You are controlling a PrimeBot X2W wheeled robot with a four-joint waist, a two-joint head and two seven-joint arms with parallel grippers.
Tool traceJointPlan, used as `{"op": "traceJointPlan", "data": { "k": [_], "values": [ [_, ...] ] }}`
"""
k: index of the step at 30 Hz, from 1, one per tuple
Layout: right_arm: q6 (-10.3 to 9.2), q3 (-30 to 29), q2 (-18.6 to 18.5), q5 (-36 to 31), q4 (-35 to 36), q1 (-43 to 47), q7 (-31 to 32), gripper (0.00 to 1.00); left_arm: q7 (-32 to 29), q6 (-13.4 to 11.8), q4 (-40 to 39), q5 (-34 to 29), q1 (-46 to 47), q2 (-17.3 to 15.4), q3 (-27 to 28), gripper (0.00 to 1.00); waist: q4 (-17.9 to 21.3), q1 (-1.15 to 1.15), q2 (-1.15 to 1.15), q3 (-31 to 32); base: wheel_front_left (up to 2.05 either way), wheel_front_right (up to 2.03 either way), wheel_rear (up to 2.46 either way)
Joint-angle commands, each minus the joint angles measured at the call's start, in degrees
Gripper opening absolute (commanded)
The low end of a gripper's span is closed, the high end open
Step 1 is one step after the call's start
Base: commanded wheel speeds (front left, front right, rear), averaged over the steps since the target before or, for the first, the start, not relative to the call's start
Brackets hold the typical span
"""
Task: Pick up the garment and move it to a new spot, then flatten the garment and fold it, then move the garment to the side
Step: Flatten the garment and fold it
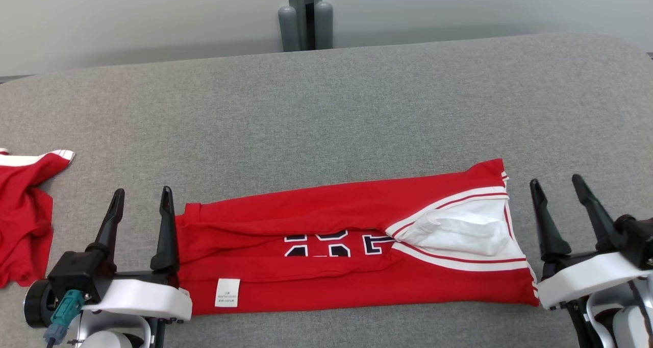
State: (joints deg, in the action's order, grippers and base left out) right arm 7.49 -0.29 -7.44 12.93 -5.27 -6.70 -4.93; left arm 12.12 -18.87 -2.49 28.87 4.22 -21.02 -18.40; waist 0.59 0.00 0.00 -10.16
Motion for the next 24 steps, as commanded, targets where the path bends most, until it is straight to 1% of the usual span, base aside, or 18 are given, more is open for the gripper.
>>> {"op": "traceJointPlan", "data": {
  "k": [1,5,10,16,20,21,22,23,24],
  "values": [
    [0.01,0.0,-0.5,0.1,-0.6,-0.5,0.3,1.00,0.3,0.4,0.2,0.3,1.3,-0.3,0.3,1.00,-0.1,0.00,0.00,-0.1,0.00,0.00,0.00],
    [0.01,1.3,-0.9,0.5,-5.6,0.1,0.7,1.00,0.9,0.7,1.0,0.4,1.9,-0.2,0.6,1.00,-0.6,0.00,0.00,-0.7,0.00,0.00,0.00],
    [0.01,4.2,-1.3,1.4,-14.6,-1.3,-0.1,1.00,1.3,1.2,1.8,-0.1,3.2,-0.2,0.7,1.00,-1.2,0.00,0.00,-2.1,0.00,0.00,0.00],
    [0.01,6.8,-0.1,2.6,-24.0,-4.5,-2.2,1.00,1.6,1.6,2.5,0.2,4.1,0.4,0.2,1.00,-1.6,0.00,0.00,-3.3,0.00,0.00,0.00],
    [0.01,8.7,0.4,3.8,-29.3,-6.1,-1.9,1.00,1.6,1.9,3.0,0.3,4.9,0.6,0.0,1.00,-1.9,0.00,0.00,-3.7,0.00,0.00,0.00],
    [0.01,9.2,0.4,4.4,-30.1,-6.3,-1.9,0.69,1.6,1.9,3.1,0.3,5.0,0.6,0.0,1.00,-1.9,0.00,0.00,-3.8,0.00,0.00,0.00],
    [0.01,9.8,0.4,4.8,-31.0,-6.7,-1.9,0.43,1.7,1.9,3.2,0.2,4.9,0.6,0.0,1.00,-2.0,0.00,0.00,-3.8,0.00,0.00,0.00],
    [0.01,10.2,0.3,5.2,-31.7,-6.9,-1.9,0.00,1.7,1.9,3.4,0.2,4.8,0.6,0.0,1.00,-2.0,0.00,0.00,-3.9,0.00,0.00,0.00],
    [0.00,10.5,0.2,5.6,-32.2,-6.9,-2.2,0.00,1.8,1.9,3.5,0.2,4.8,0.6,0.0,1.00,-2.0,0.00,0.00,-3.9,0.00,0.00,0.00]
  ]
}}
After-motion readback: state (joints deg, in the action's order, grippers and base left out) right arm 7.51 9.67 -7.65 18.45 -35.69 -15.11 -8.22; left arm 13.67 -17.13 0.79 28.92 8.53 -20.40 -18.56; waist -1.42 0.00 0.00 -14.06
